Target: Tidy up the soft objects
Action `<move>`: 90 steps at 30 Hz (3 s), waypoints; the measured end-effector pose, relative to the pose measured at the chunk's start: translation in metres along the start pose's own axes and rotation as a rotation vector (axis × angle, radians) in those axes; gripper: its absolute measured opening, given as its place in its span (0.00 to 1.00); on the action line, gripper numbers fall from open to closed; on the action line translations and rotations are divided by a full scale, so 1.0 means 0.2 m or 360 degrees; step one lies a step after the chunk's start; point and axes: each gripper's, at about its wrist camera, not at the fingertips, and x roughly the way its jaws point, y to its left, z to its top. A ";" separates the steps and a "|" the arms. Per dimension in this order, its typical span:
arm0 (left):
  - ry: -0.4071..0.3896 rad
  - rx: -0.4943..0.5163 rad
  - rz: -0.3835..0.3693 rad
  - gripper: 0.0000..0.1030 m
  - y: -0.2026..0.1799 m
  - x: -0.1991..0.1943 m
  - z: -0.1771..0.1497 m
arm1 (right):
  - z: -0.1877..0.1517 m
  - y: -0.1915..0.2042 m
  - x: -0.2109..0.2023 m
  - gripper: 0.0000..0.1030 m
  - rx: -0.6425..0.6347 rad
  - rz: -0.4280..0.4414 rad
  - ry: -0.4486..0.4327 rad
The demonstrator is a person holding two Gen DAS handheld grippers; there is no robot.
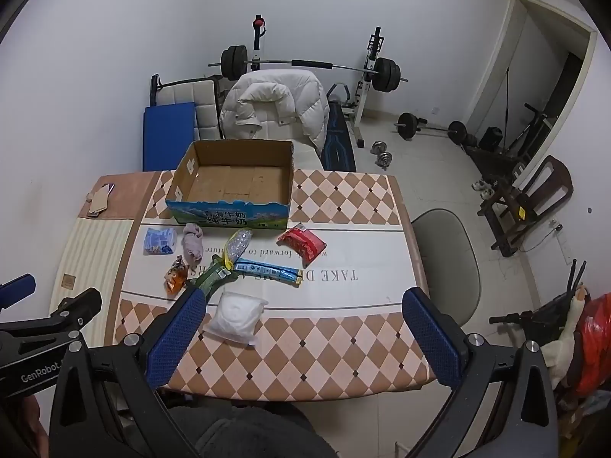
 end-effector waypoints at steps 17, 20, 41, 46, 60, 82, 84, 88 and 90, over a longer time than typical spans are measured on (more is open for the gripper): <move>-0.0049 -0.0008 -0.0013 1.00 0.02 -0.05 0.00 | 0.02 0.02 -0.04 1.00 0.0000 -0.0005 -0.0021; -0.0054 -0.0009 -0.0016 1.00 0.02 -0.06 0.01 | 0.01 0.02 -0.03 1.00 0.0006 -0.0014 -0.0031; -0.0105 -0.0027 -0.0008 1.00 0.06 -0.11 0.00 | 0.02 0.02 -0.08 1.00 0.0018 -0.0005 -0.0084; -0.0111 -0.0034 -0.0003 1.00 0.07 -0.11 0.00 | 0.02 0.02 -0.08 1.00 0.0020 -0.0005 -0.0084; -0.0115 -0.0036 -0.0003 1.00 0.07 -0.12 0.00 | 0.05 0.05 -0.10 1.00 0.0015 -0.0005 -0.0080; -0.0152 -0.0041 0.0007 1.00 0.07 -0.15 0.02 | 0.05 0.05 -0.11 1.00 0.0014 0.0000 -0.0092; -0.0153 -0.0044 0.0008 1.00 0.07 -0.15 0.02 | 0.06 0.06 -0.12 1.00 0.0009 0.0005 -0.0091; -0.0153 -0.0046 0.0007 1.00 0.08 -0.15 0.02 | 0.07 0.07 -0.12 1.00 0.0009 0.0006 -0.0091; -0.0150 -0.0046 0.0005 1.00 0.08 -0.15 0.02 | 0.08 0.08 -0.12 1.00 0.0007 0.0011 -0.0091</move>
